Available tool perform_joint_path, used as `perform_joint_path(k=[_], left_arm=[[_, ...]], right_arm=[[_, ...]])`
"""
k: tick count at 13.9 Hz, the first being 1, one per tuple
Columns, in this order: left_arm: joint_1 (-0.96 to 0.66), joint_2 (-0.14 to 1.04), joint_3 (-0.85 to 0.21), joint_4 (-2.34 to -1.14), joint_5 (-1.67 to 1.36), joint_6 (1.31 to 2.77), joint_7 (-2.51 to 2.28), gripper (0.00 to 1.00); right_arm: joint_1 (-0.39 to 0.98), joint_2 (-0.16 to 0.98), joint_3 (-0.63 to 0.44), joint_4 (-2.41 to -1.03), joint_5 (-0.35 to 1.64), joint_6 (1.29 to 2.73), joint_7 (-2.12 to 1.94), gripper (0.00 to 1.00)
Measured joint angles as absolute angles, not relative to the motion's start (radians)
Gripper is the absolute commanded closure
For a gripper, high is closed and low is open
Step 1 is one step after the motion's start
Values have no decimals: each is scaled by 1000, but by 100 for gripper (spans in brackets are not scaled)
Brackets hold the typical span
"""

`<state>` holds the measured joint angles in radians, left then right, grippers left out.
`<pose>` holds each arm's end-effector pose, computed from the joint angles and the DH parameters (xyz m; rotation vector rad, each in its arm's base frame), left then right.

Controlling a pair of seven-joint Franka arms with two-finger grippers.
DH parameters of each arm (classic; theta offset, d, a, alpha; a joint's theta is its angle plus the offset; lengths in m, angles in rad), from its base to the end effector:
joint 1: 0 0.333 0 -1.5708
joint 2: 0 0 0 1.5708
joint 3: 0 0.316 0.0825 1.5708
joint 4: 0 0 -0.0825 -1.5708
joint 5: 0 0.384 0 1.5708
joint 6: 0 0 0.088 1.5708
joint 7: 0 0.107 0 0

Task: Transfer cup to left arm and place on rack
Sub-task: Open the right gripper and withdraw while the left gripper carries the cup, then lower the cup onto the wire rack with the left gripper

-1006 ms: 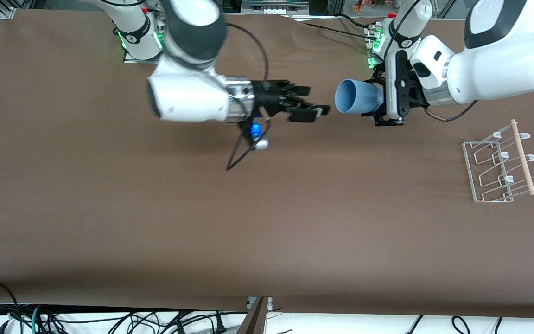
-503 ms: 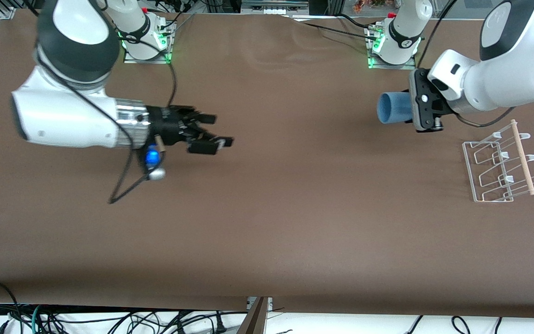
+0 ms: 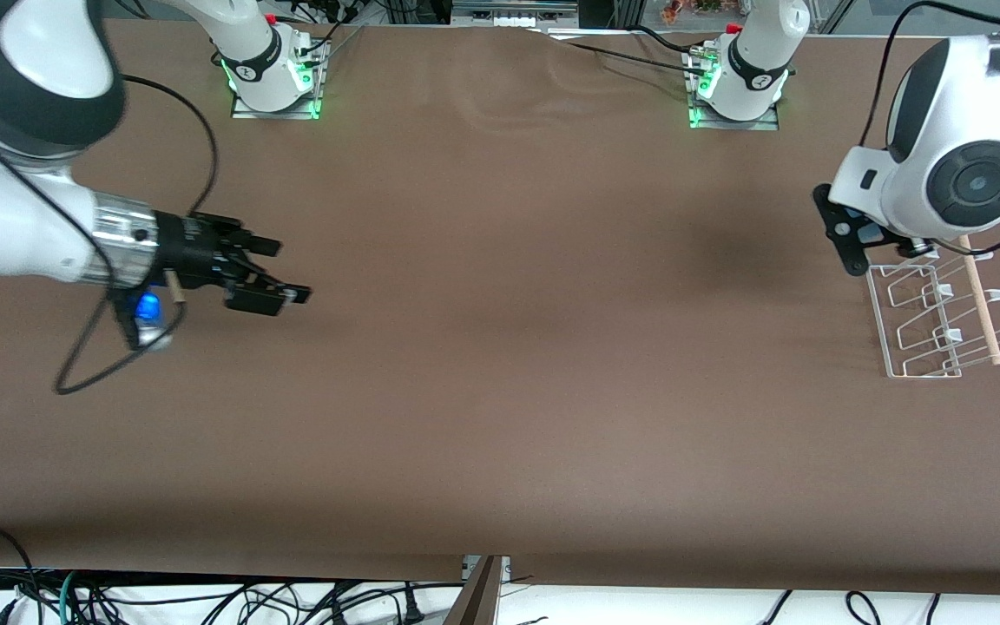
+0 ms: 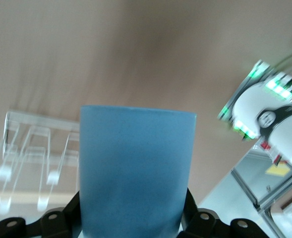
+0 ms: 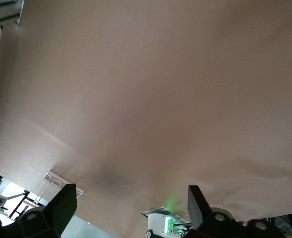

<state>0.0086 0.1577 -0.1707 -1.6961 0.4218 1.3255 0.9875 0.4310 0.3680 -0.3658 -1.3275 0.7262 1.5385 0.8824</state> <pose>0.5495 -0.0328 0.4777 -2.3701 1.5571 0.9338 0.6394 0.1575 0.5437 -2.4001 1.0563 0.5276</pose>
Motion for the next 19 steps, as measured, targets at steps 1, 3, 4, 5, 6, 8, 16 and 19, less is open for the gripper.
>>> perform_joint_path(k=[1, 3, 4, 5, 6, 8, 16, 19], left_arm=[[9, 173, -170, -1696, 478, 1318, 959, 92], [11, 213, -169, -1697, 593, 1310, 908, 91], [11, 235, -168, -1698, 660, 1304, 880, 91], [12, 263, -168, -1700, 727, 1291, 850, 92], [13, 301, -168, -1702, 795, 1272, 821, 92], [17, 384, -168, -1707, 887, 1251, 788, 92], [22, 543, -171, -1718, 1228, 1340, 639, 88], [24, 582, -171, -1718, 1293, 1355, 618, 88]], right_arm=[[400, 339, -368, -1361, 725, 1532, 828, 1], [320, 256, -354, -1461, 719, 1518, 702, 1], [275, 209, -330, -1514, 692, 1514, 642, 1], [235, 163, -297, -1561, 635, 1520, 597, 0], [205, 118, -260, -1604, 552, 1541, 571, 1], [185, 45, -186, -1683, 367, 1609, 547, 1], [28, -40, 31, -1789, -90, 1678, 184, 0], [-14, -46, 49, -1799, -92, 1678, 92, 1]])
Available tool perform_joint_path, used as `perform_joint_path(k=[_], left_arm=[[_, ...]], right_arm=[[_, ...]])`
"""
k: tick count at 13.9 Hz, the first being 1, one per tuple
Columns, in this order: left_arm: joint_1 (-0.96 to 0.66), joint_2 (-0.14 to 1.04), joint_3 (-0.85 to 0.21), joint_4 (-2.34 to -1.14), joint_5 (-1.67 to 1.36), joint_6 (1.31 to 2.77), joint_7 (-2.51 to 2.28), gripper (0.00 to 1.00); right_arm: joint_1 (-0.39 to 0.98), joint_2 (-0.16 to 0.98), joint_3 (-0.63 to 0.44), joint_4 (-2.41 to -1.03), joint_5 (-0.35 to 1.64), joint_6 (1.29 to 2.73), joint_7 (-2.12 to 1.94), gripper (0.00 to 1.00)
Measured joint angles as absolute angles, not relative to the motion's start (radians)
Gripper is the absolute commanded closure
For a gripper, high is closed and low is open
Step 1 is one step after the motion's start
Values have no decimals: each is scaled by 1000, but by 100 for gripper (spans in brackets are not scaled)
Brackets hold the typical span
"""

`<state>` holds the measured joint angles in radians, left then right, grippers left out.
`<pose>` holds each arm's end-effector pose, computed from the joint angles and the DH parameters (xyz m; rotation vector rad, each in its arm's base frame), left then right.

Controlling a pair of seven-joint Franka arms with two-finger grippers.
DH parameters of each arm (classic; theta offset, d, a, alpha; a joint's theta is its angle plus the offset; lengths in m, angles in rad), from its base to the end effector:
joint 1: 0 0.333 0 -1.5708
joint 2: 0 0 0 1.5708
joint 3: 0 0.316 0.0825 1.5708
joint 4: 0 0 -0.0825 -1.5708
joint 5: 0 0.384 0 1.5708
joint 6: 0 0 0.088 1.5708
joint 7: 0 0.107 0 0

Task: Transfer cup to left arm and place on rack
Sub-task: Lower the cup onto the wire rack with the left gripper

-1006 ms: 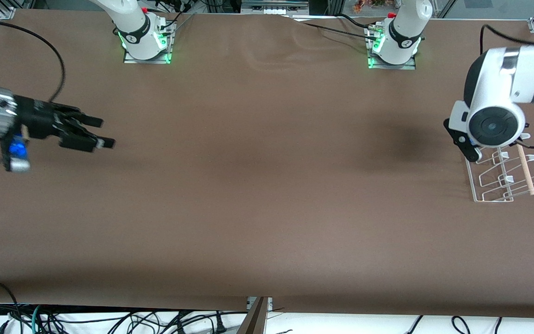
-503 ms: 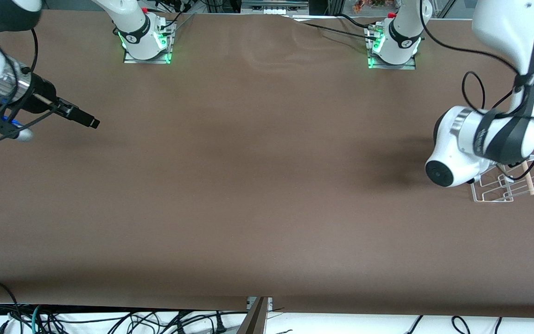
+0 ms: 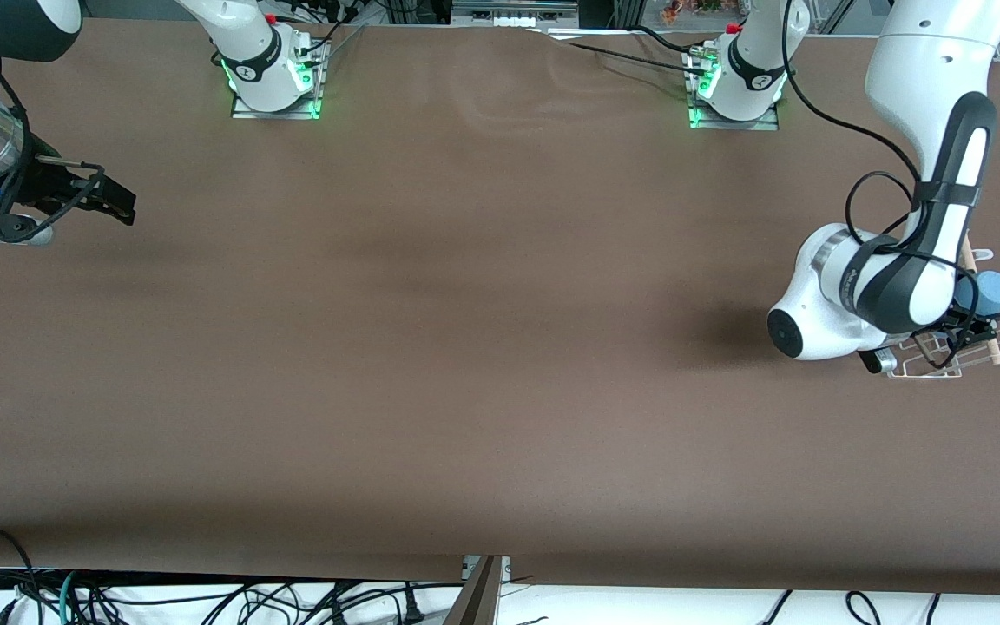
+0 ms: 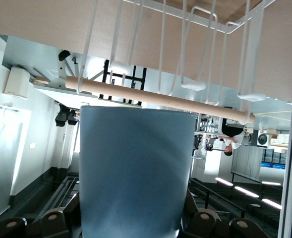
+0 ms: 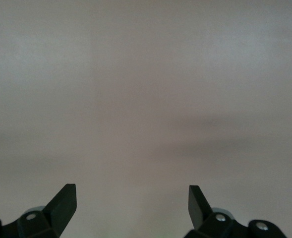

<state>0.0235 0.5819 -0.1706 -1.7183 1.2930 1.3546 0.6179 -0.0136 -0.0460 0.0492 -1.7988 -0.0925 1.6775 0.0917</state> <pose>0.6179 0.0412 0.2832 -1.5569 1.0468 1.1850 0.5402 0.0107 0.5512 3.0407 -0.0652 -0.1054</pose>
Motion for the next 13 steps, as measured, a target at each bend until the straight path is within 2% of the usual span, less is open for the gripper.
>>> perform_joint_path(k=[5, 11, 13], left_arm=[[55, 621, -169, -1717, 1337, 1409, 607, 84], [79, 642, -168, -1715, 1360, 1438, 602, 84], [82, 647, -167, -1715, 1365, 1456, 600, 79]], right_arm=[[-10, -45, 50, -1801, -76, 1674, 92, 0], [62, -35, -55, -1743, 29, 1627, 91, 0], [62, -31, -58, -1742, 33, 1627, 91, 0]])
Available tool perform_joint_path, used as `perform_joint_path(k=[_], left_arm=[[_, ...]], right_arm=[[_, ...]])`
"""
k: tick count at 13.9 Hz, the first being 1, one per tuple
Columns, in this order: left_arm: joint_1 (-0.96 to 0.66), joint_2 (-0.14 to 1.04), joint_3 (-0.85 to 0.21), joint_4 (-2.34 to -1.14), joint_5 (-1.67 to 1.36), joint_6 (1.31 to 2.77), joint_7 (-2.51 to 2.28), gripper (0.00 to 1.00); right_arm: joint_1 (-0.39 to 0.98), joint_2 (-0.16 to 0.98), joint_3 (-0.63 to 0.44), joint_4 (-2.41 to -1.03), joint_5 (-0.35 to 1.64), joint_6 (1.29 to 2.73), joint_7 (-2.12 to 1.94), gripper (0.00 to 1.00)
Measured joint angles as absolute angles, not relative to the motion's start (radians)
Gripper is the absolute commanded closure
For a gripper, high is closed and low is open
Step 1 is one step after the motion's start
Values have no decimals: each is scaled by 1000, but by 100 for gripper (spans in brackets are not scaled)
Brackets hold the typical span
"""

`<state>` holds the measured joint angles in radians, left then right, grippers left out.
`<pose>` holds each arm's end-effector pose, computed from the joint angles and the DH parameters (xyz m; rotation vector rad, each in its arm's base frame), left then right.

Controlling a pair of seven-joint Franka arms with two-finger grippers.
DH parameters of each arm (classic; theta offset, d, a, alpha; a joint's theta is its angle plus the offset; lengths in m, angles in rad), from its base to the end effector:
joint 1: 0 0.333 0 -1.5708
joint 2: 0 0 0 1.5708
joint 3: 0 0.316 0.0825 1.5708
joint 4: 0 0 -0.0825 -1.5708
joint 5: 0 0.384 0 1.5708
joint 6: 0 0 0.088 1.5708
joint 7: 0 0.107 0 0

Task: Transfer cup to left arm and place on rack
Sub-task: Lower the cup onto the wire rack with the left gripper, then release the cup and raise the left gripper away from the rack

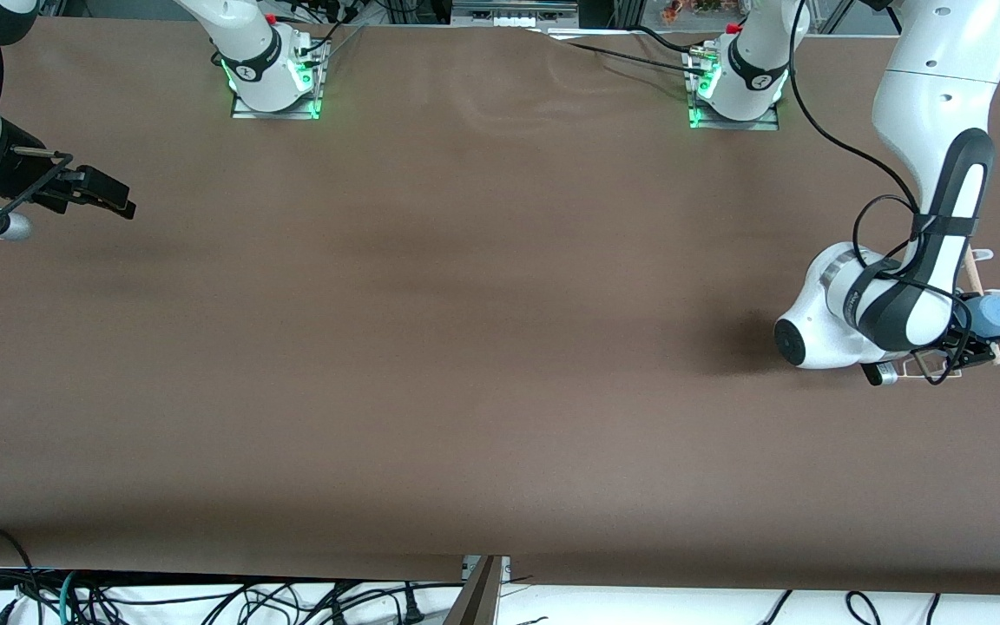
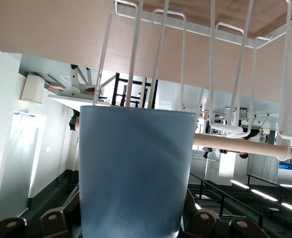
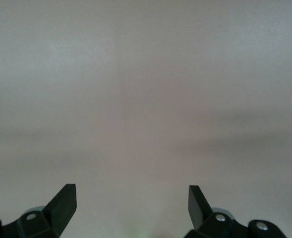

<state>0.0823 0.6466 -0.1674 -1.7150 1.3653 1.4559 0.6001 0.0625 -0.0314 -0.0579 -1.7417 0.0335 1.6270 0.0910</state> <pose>0.6261 0.0732 0.2436 -1.5273 1.1002 1.1511 0.5431 0.0055 0.5658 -3.1045 0.1391 0.1321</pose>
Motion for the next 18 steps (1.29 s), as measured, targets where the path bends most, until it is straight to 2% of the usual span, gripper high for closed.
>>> perform_joint_path(k=[2, 4, 12, 15, 18], left_arm=[[85, 655, -167, -1714, 1369, 1474, 597, 74], [92, 665, -167, -1714, 1382, 1483, 592, 0], [108, 691, -166, -1690, 1385, 1489, 553, 0], [112, 680, -166, -1611, 1210, 1478, 541, 0], [113, 646, -166, -1486, 982, 1406, 521, 0]], right_arm=[[65, -25, -58, -1741, 34, 1627, 91, 0], [66, -18, -58, -1741, 34, 1627, 91, 1], [77, -17, -58, -1737, 34, 1627, 91, 0], [77, -17, -58, -1737, 34, 1625, 91, 0], [77, -17, -58, -1737, 34, 1624, 91, 0]])
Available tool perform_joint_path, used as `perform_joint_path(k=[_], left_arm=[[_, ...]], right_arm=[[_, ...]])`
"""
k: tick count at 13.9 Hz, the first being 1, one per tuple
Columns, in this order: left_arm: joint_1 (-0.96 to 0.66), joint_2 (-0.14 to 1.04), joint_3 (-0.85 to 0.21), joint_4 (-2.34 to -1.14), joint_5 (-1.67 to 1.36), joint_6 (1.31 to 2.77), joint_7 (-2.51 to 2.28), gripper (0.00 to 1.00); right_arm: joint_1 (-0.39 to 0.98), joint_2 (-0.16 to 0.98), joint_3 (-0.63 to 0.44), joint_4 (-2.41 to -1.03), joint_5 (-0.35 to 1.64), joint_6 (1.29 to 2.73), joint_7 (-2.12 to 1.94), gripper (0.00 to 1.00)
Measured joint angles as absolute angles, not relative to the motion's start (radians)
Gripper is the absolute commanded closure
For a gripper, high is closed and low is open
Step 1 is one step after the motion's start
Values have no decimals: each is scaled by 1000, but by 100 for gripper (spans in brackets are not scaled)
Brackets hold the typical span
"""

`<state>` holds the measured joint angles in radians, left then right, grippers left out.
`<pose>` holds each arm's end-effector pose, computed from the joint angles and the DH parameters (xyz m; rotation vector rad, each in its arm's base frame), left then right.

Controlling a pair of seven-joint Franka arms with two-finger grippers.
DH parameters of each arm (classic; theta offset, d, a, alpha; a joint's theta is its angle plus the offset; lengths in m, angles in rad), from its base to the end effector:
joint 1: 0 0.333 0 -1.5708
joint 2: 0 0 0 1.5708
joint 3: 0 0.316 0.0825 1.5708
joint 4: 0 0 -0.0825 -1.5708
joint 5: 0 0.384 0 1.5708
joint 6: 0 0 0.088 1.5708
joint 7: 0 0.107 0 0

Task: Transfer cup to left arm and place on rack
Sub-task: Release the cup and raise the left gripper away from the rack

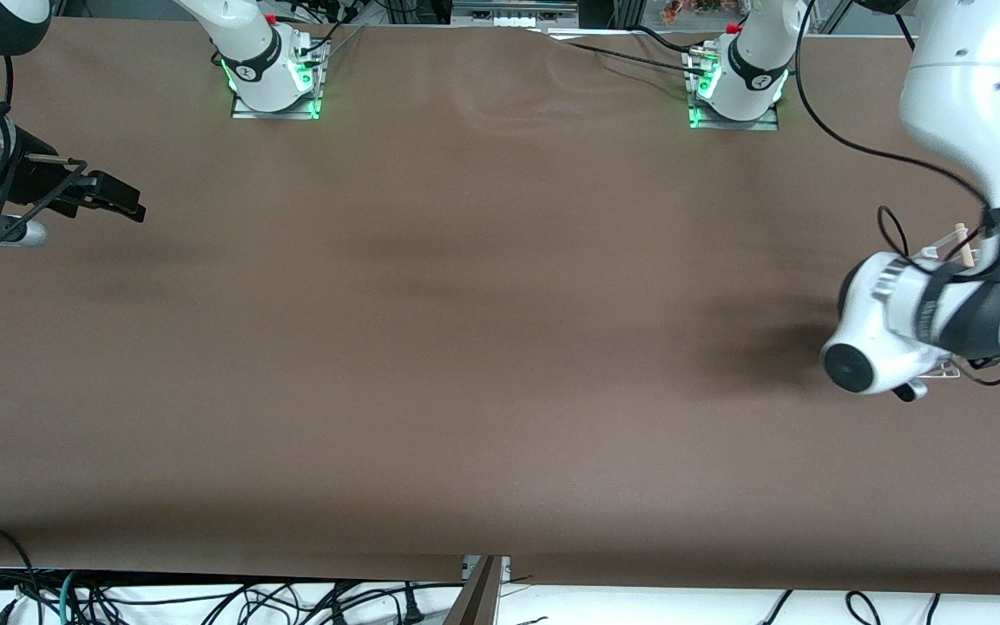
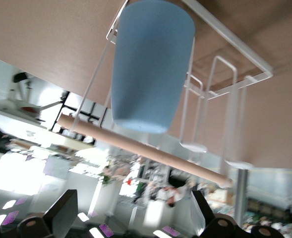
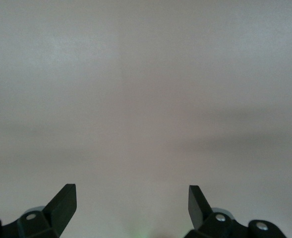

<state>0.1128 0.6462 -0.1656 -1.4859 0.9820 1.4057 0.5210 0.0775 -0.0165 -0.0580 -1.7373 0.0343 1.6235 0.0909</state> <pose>0.6502 0.0843 0.3023 -2.0591 0.8598 1.0465 0.5463 0.0140 0.5595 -3.1059 0.1162 0.1542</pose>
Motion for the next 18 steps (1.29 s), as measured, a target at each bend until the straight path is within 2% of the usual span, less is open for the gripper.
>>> perform_joint_path(k=[3, 5, 11, 13, 15, 18], left_arm=[[116, 598, -165, -1340, 712, 1324, 468, 0], [121, 555, -164, -1284, 545, 1304, 382, 0], [123, 379, -155, -1257, 180, 1350, 235, 0], [105, 295, -122, -1295, 101, 1425, 207, 0], [59, 189, -54, -1411, 43, 1532, 183, 0], [15, 78, 2, -1579, 22, 1588, 72, 0]], right_arm=[[78, -16, -58, -1737, 34, 1622, 91, 0], [78, -16, -58, -1737, 34, 1621, 91, 0], [78, -13, -58, -1737, 35, 1621, 91, 0], [78, -12, -58, -1737, 35, 1621, 91, 0], [78, -11, -58, -1737, 35, 1621, 91, 0], [78, -11, -58, -1737, 35, 1621, 91, 0]])
